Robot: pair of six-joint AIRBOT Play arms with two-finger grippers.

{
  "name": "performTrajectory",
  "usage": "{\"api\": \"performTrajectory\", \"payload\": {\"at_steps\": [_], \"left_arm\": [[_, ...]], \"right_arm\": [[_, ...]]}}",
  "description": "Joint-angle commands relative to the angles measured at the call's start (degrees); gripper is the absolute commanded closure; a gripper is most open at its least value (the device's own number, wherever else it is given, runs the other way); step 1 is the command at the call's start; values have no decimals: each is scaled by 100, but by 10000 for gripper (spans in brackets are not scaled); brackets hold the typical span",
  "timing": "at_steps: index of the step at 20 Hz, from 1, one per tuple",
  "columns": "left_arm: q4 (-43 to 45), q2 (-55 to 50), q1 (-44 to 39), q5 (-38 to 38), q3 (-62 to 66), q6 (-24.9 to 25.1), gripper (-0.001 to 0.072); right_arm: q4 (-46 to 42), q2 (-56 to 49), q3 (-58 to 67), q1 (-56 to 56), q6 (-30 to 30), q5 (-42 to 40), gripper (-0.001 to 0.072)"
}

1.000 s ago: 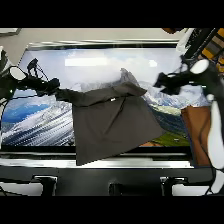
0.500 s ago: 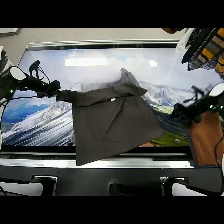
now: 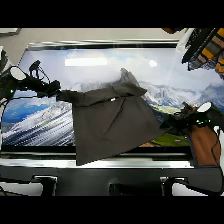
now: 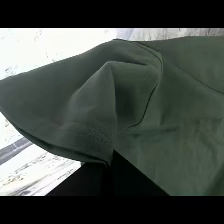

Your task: Fold the clothes and pants, and hang the long-sleeved shirts on hangers.

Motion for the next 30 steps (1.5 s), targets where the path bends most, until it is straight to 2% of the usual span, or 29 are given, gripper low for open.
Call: {"api": "performTrajectory", "payload": {"at_steps": [1, 3, 4, 5, 8, 9, 11, 16, 19, 20, 21, 23, 24, 26, 28, 30], "left_arm": [[0, -20, -2, 22, 2, 2, 690], [0, -39, -2, 13, 2, 0, 690], [0, -46, -2, 13, 2, 0, 690], [0, -48, -2, 13, 2, 0, 690], [0, -48, -2, -4, 2, 0, 690], [0, -48, -2, -17, 2, 0, 690], [0, -57, -2, -94, 2, -2, 690], [-4, -79, -197, -149, -245, -24, 690], [-4, -79, -468, -149, -638, -22, 690], [-2, -79, -544, -149, -745, -22, 690], [-4, -79, -605, -149, -826, -24, 690], [-7, -74, -673, -175, -876, -22, 690], [-20, -63, -673, -184, -876, -22, 690], [-17, -28, -658, -197, -876, -20, 690], [-17, 2, -645, -197, -876, -20, 690], [-17, 9, -645, -201, -876, -17, 690]], "right_arm": [[216, -170, -164, -4, -57, -151, 315], [326, -210, -164, -4, -61, -157, 440], [457, -208, -162, -4, -133, -160, 581], [645, -195, -153, -4, -208, -179, 678], [979, -186, 439, -4, -243, -310, 681], [949, -195, 905, -4, -66, -431, 681], [802, -205, 1952, -4, 737, -1043, 681], [236, -415, 3762, 494, 1738, -2863, 682], [-260, -807, 3926, 1012, 2260, -2892, 680], [-291, -949, 3926, 1102, 2428, -2662, 678], [-214, -1038, 3923, 1104, 2549, -2415, 631], [-129, -1023, 3926, 968, 2583, -1869, 408], [-120, -938, 3926, 815, 2481, -1543, 343], [153, -717, 3923, 286, 1976, -691, 326], [570, -540, 3919, -299, 1263, 149, 268], [708, -332, 3661, -654, 758, 966, 265]]}}
